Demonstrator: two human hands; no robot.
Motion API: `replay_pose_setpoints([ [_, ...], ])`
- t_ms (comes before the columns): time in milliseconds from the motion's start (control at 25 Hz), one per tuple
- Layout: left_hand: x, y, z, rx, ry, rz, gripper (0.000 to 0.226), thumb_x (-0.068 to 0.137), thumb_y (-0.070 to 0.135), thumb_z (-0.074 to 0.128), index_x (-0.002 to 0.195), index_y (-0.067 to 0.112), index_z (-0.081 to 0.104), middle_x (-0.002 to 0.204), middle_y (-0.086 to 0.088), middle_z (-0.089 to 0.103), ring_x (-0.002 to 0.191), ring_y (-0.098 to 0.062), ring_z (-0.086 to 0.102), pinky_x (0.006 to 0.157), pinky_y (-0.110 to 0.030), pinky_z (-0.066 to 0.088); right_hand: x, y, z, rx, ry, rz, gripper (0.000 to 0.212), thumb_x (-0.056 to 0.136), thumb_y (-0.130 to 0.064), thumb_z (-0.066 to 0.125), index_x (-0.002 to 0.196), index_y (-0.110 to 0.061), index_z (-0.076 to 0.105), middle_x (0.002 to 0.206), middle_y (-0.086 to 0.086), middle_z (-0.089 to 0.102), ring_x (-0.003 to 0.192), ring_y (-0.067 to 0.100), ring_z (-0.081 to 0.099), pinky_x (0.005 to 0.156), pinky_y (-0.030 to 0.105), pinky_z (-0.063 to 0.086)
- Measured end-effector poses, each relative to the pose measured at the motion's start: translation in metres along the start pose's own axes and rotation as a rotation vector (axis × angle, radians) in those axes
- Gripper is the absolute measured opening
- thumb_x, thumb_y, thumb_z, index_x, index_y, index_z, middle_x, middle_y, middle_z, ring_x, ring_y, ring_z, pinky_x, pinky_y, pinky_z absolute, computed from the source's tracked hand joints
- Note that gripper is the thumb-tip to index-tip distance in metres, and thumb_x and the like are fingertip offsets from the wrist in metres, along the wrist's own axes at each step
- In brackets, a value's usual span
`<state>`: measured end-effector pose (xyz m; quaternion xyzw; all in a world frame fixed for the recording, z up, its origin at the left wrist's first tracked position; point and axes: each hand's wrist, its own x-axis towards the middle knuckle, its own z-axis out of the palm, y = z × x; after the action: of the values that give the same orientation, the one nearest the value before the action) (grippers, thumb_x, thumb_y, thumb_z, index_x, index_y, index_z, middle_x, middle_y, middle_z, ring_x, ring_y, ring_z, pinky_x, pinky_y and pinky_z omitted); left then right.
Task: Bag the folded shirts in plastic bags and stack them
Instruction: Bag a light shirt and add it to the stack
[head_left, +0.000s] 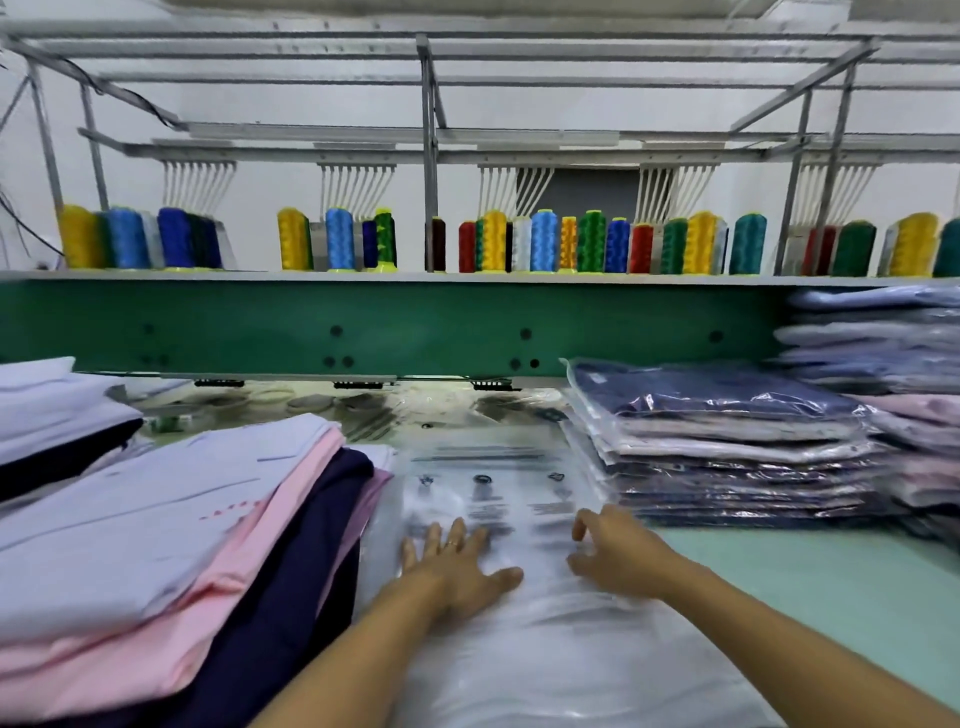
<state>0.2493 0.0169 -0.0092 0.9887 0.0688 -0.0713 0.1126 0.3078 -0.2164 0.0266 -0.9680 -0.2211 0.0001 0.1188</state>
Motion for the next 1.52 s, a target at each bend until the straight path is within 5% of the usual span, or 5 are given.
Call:
replay_pose_setpoints([
  [240,0.011,-0.008,0.001,-0.254,0.341,0.071,0.034,0.084,0.072,0.052,0.104,0.044,0.05,0.118,0.016,0.058,0.134,-0.022,0.042,0.113,-0.05,0.018,0.011,0.025,-0.005,0.405,0.026,0.141,0.032,0.091,-0.035,0.071,0.117,-0.023,0.058,0.111,0.0,0.056,0.09,0.015,0.059,0.074,0.031,0.05],
  [680,0.003,-0.009,0.002,-0.592,0.667,0.141,0.021,0.092,0.041,0.066,0.075,0.033,0.056,0.059,0.016,0.057,0.068,-0.025,0.056,0.073,-0.039,0.043,0.004,0.027,-0.016,0.931,0.119,0.191,0.011,0.093,-0.011,0.069,0.103,-0.011,0.07,0.077,0.005,0.067,0.052,0.007,0.056,0.049,0.019,0.043],
  [840,-0.005,-0.004,-0.001,-0.323,0.738,0.183,0.007,0.091,0.04,0.066,0.089,0.036,0.06,0.091,0.019,0.066,0.096,-0.009,0.059,0.097,-0.034,0.038,0.003,0.023,-0.019,1.157,0.092,0.185,0.014,0.095,-0.007,0.064,0.108,-0.008,0.068,0.077,0.008,0.066,0.063,0.018,0.063,0.055,0.028,0.05],
  [1120,-0.024,0.05,-0.006,-0.28,0.686,0.613,0.029,0.091,0.057,0.058,0.114,0.039,0.056,0.108,0.022,0.066,0.101,0.002,0.06,0.083,-0.027,0.051,-0.005,-0.005,-0.011,1.138,-0.041,0.168,0.019,0.097,-0.005,0.049,0.113,-0.009,0.059,0.062,0.001,0.052,0.048,0.013,0.047,0.042,0.024,0.031],
  [1520,-0.033,0.063,-0.007,-0.11,0.901,0.688,0.018,0.096,0.043,0.054,0.11,0.036,0.064,0.105,0.017,0.065,0.083,-0.012,0.063,0.057,-0.036,0.054,-0.001,-0.03,0.001,1.232,-0.058,0.25,0.021,0.096,-0.005,0.036,0.104,-0.012,0.053,0.052,-0.004,0.042,0.042,0.01,0.029,0.038,0.021,0.018],
])
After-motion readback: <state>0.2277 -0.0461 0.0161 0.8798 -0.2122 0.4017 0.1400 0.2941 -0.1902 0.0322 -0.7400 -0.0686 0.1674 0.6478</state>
